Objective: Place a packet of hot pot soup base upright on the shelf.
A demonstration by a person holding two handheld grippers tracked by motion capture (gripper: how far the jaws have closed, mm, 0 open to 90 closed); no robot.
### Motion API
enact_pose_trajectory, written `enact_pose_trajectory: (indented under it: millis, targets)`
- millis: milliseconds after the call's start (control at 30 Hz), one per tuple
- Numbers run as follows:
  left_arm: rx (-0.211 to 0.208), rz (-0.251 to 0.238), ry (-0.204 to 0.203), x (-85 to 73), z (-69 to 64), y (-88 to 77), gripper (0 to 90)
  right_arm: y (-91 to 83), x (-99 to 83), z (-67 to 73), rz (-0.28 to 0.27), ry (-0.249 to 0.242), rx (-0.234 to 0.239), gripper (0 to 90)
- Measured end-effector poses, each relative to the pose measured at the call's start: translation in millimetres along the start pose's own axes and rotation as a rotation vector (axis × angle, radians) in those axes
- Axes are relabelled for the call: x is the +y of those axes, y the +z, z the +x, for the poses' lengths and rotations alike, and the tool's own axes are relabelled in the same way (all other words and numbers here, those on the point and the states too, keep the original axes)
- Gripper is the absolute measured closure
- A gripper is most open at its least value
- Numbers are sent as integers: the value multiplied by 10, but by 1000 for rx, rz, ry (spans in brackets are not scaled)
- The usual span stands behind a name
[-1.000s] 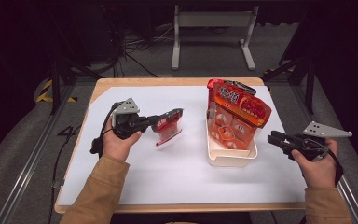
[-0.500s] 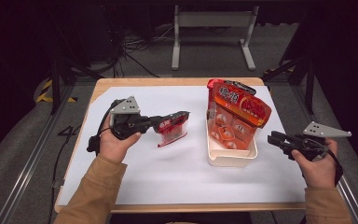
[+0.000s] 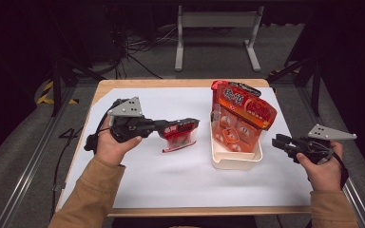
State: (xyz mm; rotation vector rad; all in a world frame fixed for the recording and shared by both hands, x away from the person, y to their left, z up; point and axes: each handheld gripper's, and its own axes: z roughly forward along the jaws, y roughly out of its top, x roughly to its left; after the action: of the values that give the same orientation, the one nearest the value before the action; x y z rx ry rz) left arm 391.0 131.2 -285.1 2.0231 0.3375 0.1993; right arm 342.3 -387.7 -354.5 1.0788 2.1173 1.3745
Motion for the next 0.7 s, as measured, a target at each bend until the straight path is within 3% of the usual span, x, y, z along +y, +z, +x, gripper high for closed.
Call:
enact_pose_trajectory:
  millis: [367, 700]
  targets:
    - [-37, -28, 45, 105, -41, 12, 900, -22, -7, -4, -2, 0, -2, 687]
    - [-65, -39, 77, 270, -120, 147, 900, -40, -13, -7, -7, 7, -1, 687]
